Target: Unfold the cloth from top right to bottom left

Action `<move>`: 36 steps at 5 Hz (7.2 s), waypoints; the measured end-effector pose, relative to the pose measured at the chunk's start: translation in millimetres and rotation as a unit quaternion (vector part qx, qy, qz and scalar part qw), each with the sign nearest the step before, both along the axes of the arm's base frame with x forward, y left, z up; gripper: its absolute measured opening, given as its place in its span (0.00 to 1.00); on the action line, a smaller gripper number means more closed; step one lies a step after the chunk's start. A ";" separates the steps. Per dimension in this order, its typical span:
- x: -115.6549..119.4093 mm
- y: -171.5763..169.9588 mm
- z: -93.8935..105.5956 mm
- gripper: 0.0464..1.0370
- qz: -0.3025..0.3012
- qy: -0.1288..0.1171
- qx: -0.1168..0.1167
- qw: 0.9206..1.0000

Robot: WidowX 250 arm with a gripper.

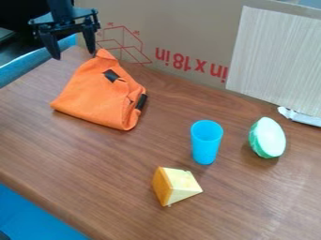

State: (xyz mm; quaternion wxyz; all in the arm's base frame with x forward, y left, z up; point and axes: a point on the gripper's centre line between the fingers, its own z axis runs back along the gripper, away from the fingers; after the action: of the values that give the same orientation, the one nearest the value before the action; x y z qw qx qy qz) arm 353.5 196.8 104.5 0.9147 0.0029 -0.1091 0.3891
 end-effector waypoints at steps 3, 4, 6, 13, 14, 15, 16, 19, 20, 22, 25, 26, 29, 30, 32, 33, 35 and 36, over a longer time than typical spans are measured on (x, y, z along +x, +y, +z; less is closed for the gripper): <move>43.1 -4.2 -26.3 0.96 0.055 0.035 0.010 0.998; 45.8 -6.5 -27.0 0.96 0.063 0.031 0.012 0.997; 49.1 -10.3 -40.0 0.96 0.067 0.026 0.012 0.997; 63.2 -6.4 -79.0 0.35 0.091 0.034 0.033 0.995; 63.8 -6.5 -79.3 0.13 0.090 0.032 0.033 0.995; 61.5 -11.4 -82.2 0.05 0.087 0.031 0.017 0.996; 55.8 -15.0 -58.7 0.04 0.084 0.008 -0.007 0.996; 15.6 -29.8 -11.4 0.04 0.067 -0.062 -0.037 0.995; -12.3 -31.1 -5.5 0.04 0.085 -0.093 -0.031 0.992; -64.3 -25.8 6.1 0.04 0.071 -0.115 -0.037 0.990; -121.3 -31.2 -30.1 0.04 0.021 -0.063 -0.006 0.998; -134.2 -34.0 -44.8 0.04 0.019 -0.035 0.007 0.999; -151.0 -43.8 -58.2 0.55 0.009 0.006 -0.007 1.000; -152.0 -52.7 -42.1 0.84 0.007 -0.009 -0.024 1.000; -166.7 -49.9 -18.7 0.96 0.021 -0.001 -0.047 0.999; -177.8 -49.7 -15.7 0.96 0.019 0.015 -0.054 0.998; -162.2 -40.0 -29.9 0.96 0.031 0.026 0.004 0.999; -156.4 -39.2 -37.5 0.96 0.038 0.028 0.012 0.999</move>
State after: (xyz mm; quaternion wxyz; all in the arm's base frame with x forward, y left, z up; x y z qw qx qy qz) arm 197.1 157.6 67.0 0.9020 0.0286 -0.0878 0.4218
